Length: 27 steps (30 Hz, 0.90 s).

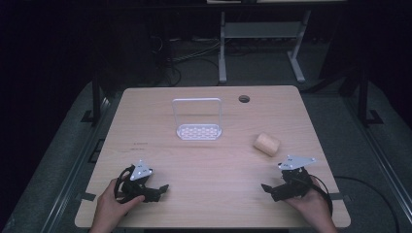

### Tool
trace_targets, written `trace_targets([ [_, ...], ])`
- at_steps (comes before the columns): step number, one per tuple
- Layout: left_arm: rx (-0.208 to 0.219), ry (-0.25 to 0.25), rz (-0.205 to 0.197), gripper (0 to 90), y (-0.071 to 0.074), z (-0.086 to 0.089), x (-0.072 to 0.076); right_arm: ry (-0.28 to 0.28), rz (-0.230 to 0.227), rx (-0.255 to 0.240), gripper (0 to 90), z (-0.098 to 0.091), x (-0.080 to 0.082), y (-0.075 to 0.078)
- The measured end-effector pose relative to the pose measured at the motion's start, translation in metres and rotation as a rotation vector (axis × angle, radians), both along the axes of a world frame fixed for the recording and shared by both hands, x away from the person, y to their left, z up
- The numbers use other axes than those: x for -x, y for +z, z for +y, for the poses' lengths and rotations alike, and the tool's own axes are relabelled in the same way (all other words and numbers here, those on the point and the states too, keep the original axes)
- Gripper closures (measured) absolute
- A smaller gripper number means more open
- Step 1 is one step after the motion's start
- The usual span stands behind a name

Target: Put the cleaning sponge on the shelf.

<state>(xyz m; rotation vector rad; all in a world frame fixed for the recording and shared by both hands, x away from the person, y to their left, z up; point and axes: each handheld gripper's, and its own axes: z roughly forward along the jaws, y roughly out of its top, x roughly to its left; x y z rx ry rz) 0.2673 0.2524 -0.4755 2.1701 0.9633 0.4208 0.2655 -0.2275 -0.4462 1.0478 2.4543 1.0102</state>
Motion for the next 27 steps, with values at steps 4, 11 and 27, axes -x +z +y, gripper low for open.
trace_targets([
  [4,0.001,0.0,0.0,12.1,0.0,0.0,0.0,-0.018,0.008,-0.003,3.0,-0.006,-0.003,0.0],
  [11,0.0,0.0,0.0,12.1,0.0,0.0,0.0,-0.041,0.002,-0.003,3.0,-0.013,-0.01,0.0],
  [27,0.0,0.0,0.0,12.1,0.0,0.0,0.0,-0.083,0.001,-0.004,3.0,-0.026,-0.027,0.006],
])
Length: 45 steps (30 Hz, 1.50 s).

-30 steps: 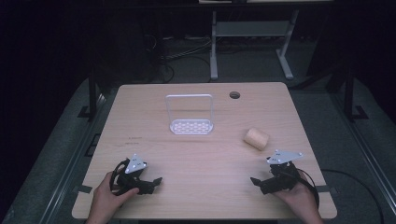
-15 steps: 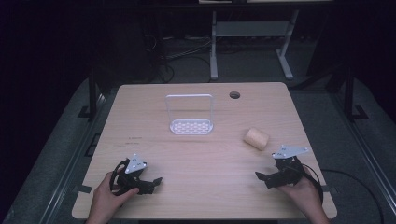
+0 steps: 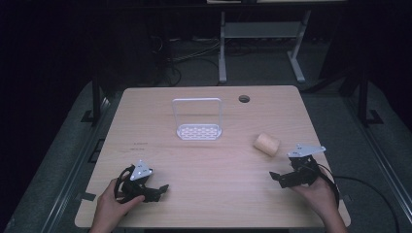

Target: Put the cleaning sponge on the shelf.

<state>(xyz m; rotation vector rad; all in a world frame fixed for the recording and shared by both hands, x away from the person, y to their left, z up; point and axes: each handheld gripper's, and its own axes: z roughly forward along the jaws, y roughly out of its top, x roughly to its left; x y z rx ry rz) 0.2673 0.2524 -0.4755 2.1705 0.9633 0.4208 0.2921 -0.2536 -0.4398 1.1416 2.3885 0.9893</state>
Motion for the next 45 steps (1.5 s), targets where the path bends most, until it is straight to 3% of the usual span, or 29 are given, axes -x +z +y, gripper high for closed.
trace_targets([
  [18,-0.001,-0.001,0.0,12.1,0.0,0.0,0.0,-0.009,-0.005,0.011,3.0,-0.005,-0.016,0.004],
  [45,-0.003,-0.002,0.001,12.0,0.0,0.0,0.0,-0.012,-0.022,0.005,3.0,-0.011,-0.044,0.022],
])
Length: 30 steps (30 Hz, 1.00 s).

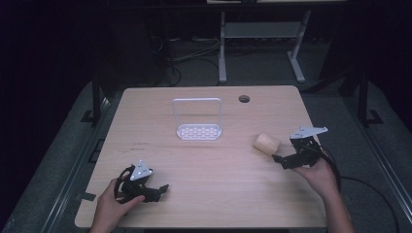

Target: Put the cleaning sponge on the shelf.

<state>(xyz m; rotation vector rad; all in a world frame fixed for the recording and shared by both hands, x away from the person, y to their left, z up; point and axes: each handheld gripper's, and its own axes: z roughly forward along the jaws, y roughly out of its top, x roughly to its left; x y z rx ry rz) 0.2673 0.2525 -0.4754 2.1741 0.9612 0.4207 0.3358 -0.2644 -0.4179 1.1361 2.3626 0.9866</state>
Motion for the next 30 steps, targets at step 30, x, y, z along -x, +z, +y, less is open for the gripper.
trace_targets([
  [30,0.0,0.0,0.0,12.1,0.0,0.0,0.0,0.082,0.054,-0.018,2.9,0.015,-0.039,0.007],
])
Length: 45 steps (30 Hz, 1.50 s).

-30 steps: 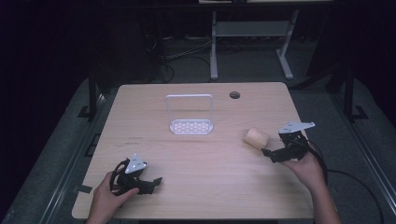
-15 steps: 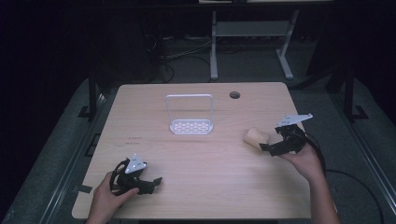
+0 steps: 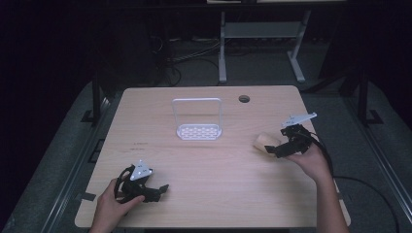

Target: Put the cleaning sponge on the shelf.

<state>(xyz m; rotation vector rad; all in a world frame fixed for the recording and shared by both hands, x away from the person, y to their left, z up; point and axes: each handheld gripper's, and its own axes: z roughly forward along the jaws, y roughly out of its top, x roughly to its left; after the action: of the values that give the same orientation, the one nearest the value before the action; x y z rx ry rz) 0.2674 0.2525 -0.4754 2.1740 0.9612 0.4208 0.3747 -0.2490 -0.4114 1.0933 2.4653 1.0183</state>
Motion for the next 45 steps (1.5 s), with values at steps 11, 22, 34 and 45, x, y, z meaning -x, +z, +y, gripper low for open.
trace_targets([
  [11,0.003,0.002,-0.001,12.0,0.0,0.0,0.0,0.01,0.016,0.014,6.1,0.009,-0.008,-0.012],
  [22,0.003,0.002,0.0,12.1,0.0,0.0,0.0,-0.004,0.026,0.017,6.6,0.012,-0.017,-0.029],
  [34,0.003,0.002,-0.001,12.1,0.0,0.0,0.0,-0.018,0.028,0.035,14.0,0.014,-0.022,-0.04],
  [45,0.003,0.002,0.0,12.1,0.0,0.0,0.0,-0.022,0.041,0.033,14.9,0.014,-0.023,-0.045],
])
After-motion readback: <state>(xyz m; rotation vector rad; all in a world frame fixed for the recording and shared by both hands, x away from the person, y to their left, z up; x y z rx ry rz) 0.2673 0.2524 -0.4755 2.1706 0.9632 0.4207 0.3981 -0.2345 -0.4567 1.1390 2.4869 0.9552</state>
